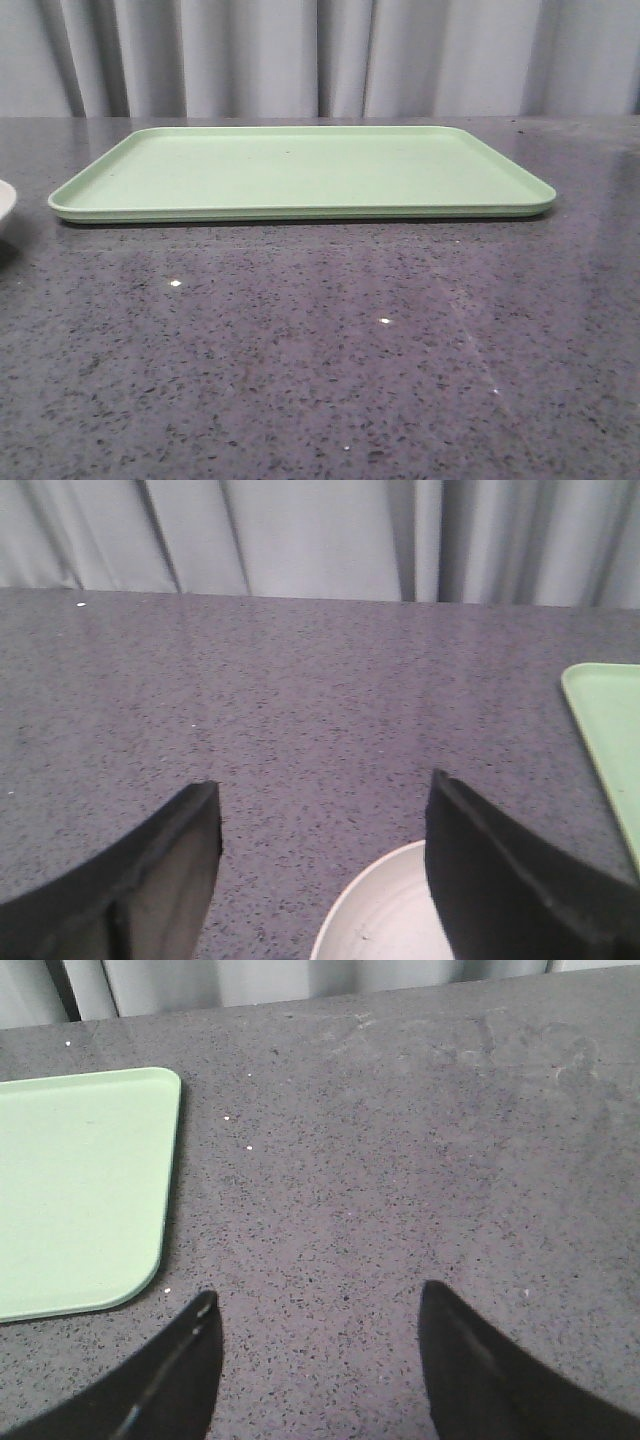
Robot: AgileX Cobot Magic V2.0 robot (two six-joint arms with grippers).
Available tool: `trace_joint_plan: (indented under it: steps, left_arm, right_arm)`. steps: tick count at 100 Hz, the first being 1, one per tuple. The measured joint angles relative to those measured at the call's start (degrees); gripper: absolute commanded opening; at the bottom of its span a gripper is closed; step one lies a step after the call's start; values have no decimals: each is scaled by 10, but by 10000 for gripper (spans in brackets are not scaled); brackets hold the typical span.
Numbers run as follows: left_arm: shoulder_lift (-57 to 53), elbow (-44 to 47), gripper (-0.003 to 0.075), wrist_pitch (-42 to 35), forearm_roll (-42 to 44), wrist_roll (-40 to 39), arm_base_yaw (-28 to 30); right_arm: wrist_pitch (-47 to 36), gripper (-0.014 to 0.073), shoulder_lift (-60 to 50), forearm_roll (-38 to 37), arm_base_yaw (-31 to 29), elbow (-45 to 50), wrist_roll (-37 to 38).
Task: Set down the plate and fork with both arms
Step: 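Move the left gripper down to the rim of the cream plate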
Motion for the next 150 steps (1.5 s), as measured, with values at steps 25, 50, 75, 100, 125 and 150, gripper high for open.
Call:
trace_joint_plan:
  steps: [25,50,75,100,125,150]
  left_arm:
    - [64,-3,440,28,1,-1,6]
    - [167,-23,441,83,1,-3,6]
    - [261,-68,440,151,1,-16,6]
    - [326,-82,440,200,1,-17,6]
    - [353,-85,440,201,3,-17,6]
    - [357,-85,440,207,11,-17,6]
  right_arm:
    - [0,446,0,2,0,0,0]
    - [0,446,0,4,5,0,0]
    - [0,446,0,4,14,0,0]
    - [0,446,0,4,14,0,0]
    - [0,446,0,4,14,0,0]
    - [0,446,0,4,14,0,0]
